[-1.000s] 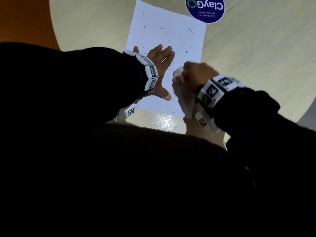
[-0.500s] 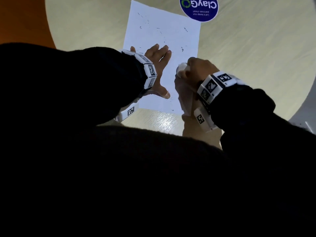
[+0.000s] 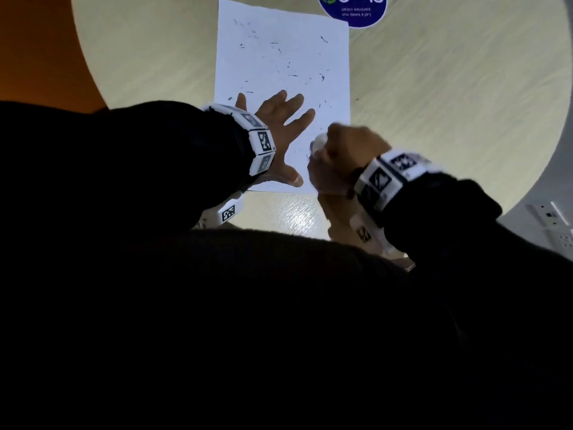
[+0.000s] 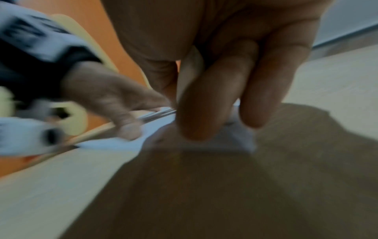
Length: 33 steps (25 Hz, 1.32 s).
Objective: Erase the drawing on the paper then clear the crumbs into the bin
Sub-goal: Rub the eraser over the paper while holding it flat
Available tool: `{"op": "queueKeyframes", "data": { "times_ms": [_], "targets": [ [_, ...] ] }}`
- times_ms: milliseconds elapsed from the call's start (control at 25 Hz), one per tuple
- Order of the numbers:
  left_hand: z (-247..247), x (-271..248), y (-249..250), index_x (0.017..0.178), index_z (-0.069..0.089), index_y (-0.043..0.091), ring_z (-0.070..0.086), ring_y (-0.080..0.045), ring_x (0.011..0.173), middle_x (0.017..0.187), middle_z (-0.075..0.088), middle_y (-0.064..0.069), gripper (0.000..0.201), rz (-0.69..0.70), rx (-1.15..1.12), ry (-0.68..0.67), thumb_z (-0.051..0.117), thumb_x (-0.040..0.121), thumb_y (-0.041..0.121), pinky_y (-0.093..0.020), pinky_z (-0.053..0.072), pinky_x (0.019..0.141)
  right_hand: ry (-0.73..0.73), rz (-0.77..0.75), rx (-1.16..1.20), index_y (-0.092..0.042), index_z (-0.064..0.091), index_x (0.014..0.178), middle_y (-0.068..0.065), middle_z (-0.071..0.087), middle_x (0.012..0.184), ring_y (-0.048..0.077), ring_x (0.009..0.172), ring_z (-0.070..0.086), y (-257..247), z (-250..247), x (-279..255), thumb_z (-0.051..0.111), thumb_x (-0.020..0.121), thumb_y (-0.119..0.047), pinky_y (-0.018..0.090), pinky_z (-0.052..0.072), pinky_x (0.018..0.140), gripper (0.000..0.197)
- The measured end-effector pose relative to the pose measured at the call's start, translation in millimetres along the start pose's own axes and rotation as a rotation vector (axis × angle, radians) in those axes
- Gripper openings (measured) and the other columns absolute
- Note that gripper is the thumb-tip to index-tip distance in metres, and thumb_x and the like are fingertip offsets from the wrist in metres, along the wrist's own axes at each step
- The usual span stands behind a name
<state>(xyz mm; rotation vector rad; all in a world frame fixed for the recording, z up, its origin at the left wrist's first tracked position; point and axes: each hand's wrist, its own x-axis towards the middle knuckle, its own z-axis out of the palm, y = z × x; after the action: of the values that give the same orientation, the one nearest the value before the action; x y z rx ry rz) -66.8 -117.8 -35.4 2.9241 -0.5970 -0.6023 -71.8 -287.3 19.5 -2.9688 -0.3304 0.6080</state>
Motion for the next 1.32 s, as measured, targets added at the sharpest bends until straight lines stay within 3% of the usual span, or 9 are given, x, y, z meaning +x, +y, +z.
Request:
{"op": "queueKeyframes", "data": {
  "times_ms": [120, 200, 360, 520, 680, 880, 1040, 1240, 1320],
  "targets": [
    [2.6, 0.3, -0.3, 0.152, -0.009, 0.032, -0.013, -0.018, 0.147, 0.160, -0.014, 0.004, 0.114, -0.002, 0.013, 0.010, 0.052, 0.068, 0.081, -0.068, 0.003, 0.109, -0.142, -0.063, 0.001, -0.021, 0.048, 0.093, -0.004, 0.045, 0.073, 0.023, 0.075, 0.048, -7.7, 7.9, -16.3, 0.046, 0.090, -0.040, 0.031, 0.037, 0.069, 0.020],
    [0.3, 0.5, -0.4, 0.151, -0.010, 0.032, -0.014, -0.017, 0.147, 0.160, -0.016, 0.004, 0.115, 0.001, 0.010, -0.007, 0.051, 0.068, 0.083, -0.068, 0.002, 0.109, -0.026, -0.042, -0.035, -0.020, 0.045, 0.089, -0.004, 0.040, 0.067, 0.025, 0.072, 0.047, -6.0, 1.3, 3.4, 0.045, 0.090, -0.040, 0.030, 0.036, 0.067, 0.020],
    [-1.8, 3.6, -0.4, 0.151, -0.011, 0.031, -0.016, -0.018, 0.146, 0.160, -0.018, 0.004, 0.116, -0.006, 0.013, -0.022, 0.052, 0.068, 0.082, -0.068, 0.002, 0.108, 0.065, 0.018, -0.019, -0.017, 0.045, 0.089, 0.003, 0.045, 0.078, 0.026, 0.073, 0.046, -7.9, 1.0, 8.9, 0.042, 0.093, -0.036, 0.032, 0.034, 0.065, 0.019],
    [1.6, 4.9, 0.2, 0.152, -0.009, 0.031, -0.014, -0.019, 0.147, 0.160, -0.016, 0.003, 0.117, -0.008, 0.015, -0.012, 0.052, 0.065, 0.082, -0.071, 0.003, 0.106, -0.118, -0.027, 0.010, -0.022, 0.042, 0.093, 0.001, 0.045, 0.080, 0.024, 0.077, 0.046, -8.1, 12.2, -18.3, 0.049, 0.090, -0.042, 0.032, 0.035, 0.068, 0.021],
    [0.2, 1.5, 1.1, 0.151, -0.011, 0.031, -0.015, -0.019, 0.147, 0.160, -0.017, 0.004, 0.116, 0.003, 0.013, 0.005, 0.049, 0.067, 0.084, -0.069, 0.002, 0.108, 0.130, 0.051, -0.032, -0.016, 0.044, 0.086, 0.005, 0.048, 0.078, 0.030, 0.079, 0.057, -8.2, 3.4, 14.9, 0.042, 0.091, -0.034, 0.031, 0.035, 0.064, 0.019],
    [-1.5, 0.2, 1.6, 0.152, -0.009, 0.030, -0.013, -0.020, 0.147, 0.160, -0.015, 0.002, 0.115, -0.001, 0.007, -0.008, 0.050, 0.067, 0.083, -0.070, 0.002, 0.106, -0.084, 0.018, -0.009, -0.018, 0.047, 0.098, 0.001, 0.047, 0.081, 0.025, 0.076, 0.047, -9.2, 17.5, -22.9, 0.044, 0.092, -0.042, 0.032, 0.035, 0.067, 0.026],
    [-6.4, -3.3, 5.7, 0.152, -0.008, 0.029, -0.014, -0.019, 0.147, 0.160, -0.016, 0.003, 0.116, -0.008, -0.005, -0.013, 0.051, 0.068, 0.082, -0.069, 0.001, 0.108, 0.143, 0.089, -0.024, -0.014, 0.047, 0.088, 0.005, 0.048, 0.078, 0.028, 0.076, 0.052, -10.1, 4.4, 11.0, 0.039, 0.093, -0.033, 0.031, 0.033, 0.065, 0.021],
    [-3.5, -2.5, 0.5, 0.152, -0.010, 0.030, -0.014, -0.020, 0.147, 0.160, -0.016, 0.002, 0.115, 0.016, 0.008, -0.014, 0.045, 0.067, 0.085, -0.069, 0.001, 0.107, -0.055, 0.057, 0.013, -0.018, 0.049, 0.100, 0.001, 0.049, 0.084, 0.024, 0.077, 0.048, -9.7, 22.0, -24.6, 0.043, 0.093, -0.043, 0.032, 0.036, 0.068, 0.026],
    [-3.9, -2.3, 0.8, 0.152, -0.010, 0.030, -0.014, -0.020, 0.147, 0.160, -0.016, 0.003, 0.116, 0.017, 0.009, -0.013, 0.046, 0.066, 0.085, -0.069, 0.000, 0.107, -0.046, 0.098, 0.022, -0.016, 0.053, 0.103, 0.006, 0.056, 0.091, 0.029, 0.083, 0.054, -6.3, 15.0, -4.3, 0.045, 0.093, -0.040, 0.032, 0.038, 0.070, 0.027]
  ]
}}
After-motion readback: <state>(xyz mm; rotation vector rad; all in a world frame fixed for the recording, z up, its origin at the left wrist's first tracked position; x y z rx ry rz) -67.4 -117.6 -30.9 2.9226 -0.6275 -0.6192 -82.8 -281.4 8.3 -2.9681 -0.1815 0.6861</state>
